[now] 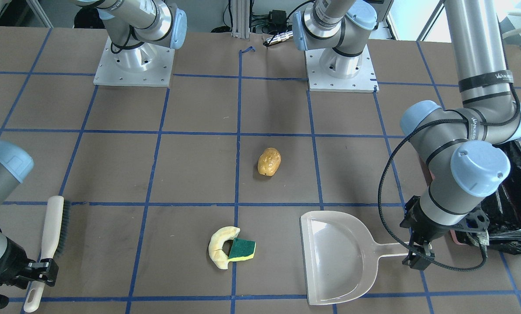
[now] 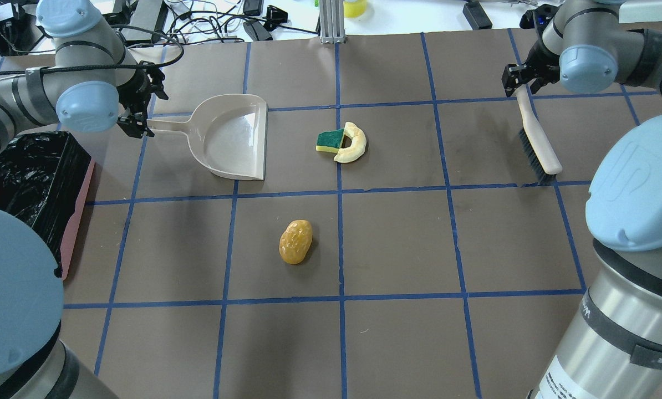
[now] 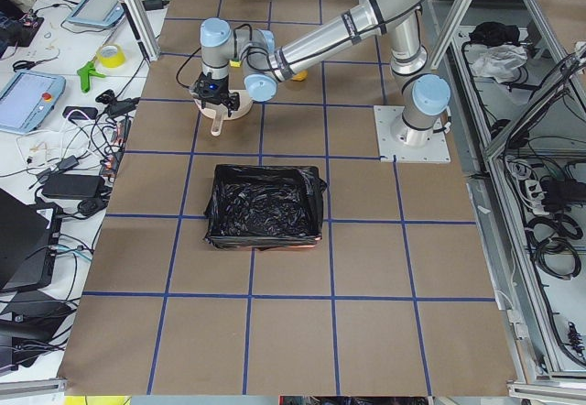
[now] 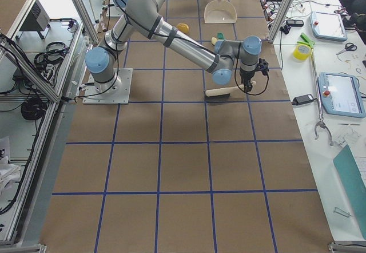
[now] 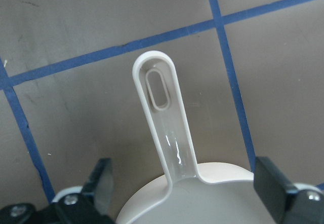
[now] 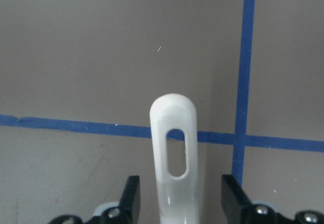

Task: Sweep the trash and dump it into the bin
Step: 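Grasp the dustpan handle with the left gripper and the brush handle with the right gripper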

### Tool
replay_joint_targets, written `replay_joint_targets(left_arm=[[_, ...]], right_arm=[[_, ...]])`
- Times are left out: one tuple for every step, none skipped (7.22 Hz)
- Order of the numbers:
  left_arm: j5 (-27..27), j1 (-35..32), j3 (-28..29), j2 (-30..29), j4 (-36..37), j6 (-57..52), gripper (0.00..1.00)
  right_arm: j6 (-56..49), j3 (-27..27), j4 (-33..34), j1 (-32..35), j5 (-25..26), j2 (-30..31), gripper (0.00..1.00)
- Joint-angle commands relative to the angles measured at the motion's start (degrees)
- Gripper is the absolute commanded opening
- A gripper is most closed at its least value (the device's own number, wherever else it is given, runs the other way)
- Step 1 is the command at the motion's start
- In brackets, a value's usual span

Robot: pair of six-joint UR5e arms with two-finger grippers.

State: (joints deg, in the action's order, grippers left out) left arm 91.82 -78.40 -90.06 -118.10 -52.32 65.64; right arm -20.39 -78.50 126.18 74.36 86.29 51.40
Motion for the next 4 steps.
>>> replay_joint_targets(left_arm=[[2.3,0.0,0.1,-2.6,3.0,0.8,0.98],[3.0,0.0,0.1,-2.9,3.5,1.1,0.98],[3.0,0.0,0.0,-3.1,3.5,1.2,0.97],[3.1,0.0,-0.1,-3.3,3.5,1.2,0.95]], right_arm=[[-0.1,0.1,0.6,0.0,-0.2,-0.5,0.51],[-0.1,0.1,0.6,0.0,-1.5,-0.9,0.51],[-0.1,0.1,0.6,0.0,-1.7,-0.8,0.43],[-0.1,0.2,0.5,0.0,-1.7,-0.7,0.33]])
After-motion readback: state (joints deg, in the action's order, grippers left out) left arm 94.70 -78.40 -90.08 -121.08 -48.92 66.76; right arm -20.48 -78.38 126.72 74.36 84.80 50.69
